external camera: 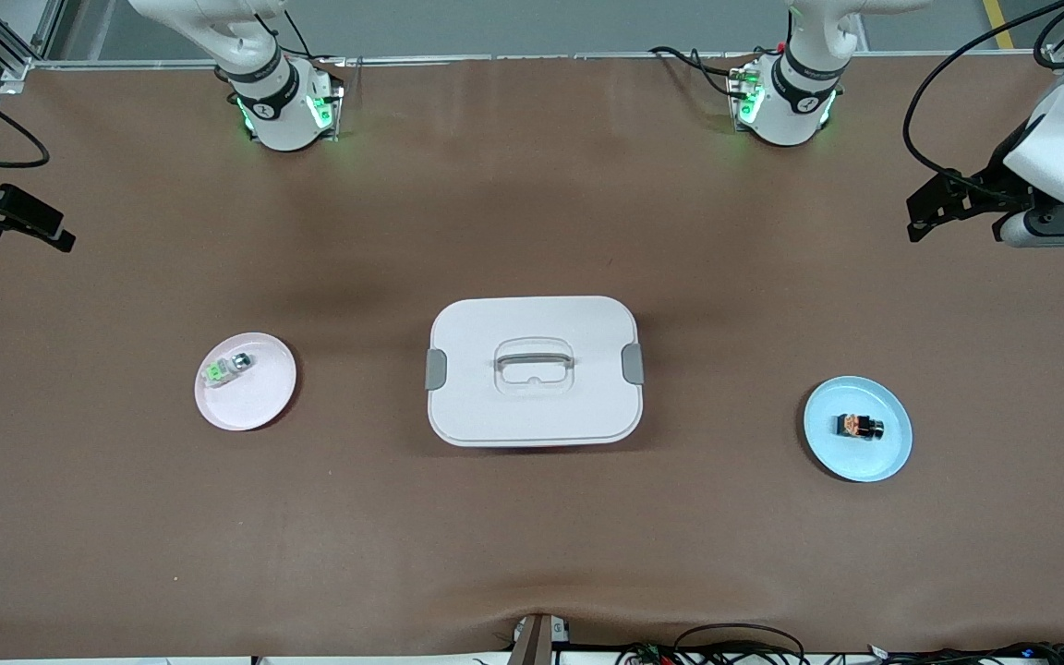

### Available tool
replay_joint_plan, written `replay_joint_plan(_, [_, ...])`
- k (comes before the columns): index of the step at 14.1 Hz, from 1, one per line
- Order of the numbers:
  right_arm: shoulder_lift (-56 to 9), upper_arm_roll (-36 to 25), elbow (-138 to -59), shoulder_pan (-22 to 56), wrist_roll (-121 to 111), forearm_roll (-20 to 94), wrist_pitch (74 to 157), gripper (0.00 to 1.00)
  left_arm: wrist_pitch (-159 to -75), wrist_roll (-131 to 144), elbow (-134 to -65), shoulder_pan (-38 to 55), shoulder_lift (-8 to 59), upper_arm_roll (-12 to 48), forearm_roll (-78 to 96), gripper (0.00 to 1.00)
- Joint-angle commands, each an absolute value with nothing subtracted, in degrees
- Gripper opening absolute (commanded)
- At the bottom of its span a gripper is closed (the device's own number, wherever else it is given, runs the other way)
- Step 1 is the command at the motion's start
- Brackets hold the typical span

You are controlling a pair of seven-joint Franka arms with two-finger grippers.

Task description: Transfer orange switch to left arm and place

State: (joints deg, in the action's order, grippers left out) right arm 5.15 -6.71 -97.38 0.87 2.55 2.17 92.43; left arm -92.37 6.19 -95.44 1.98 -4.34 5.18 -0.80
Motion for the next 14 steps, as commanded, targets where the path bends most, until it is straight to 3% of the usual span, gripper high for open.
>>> replay_joint_plan(1, [6.59, -5.89, -98.61, -0.18, 1.84, 1.67, 93.69, 1.0, -92.9, 5.89, -96.15, 1.76, -5.27, 5.1, 0.09, 1.0])
replay_joint_plan(14, [6.07, -5.8, -96.77, 0.09, 2.37, 1.5, 92.55, 1.0, -92.29, 4.31, -93.78, 1.41, -4.39, 5.1, 0.0, 1.0])
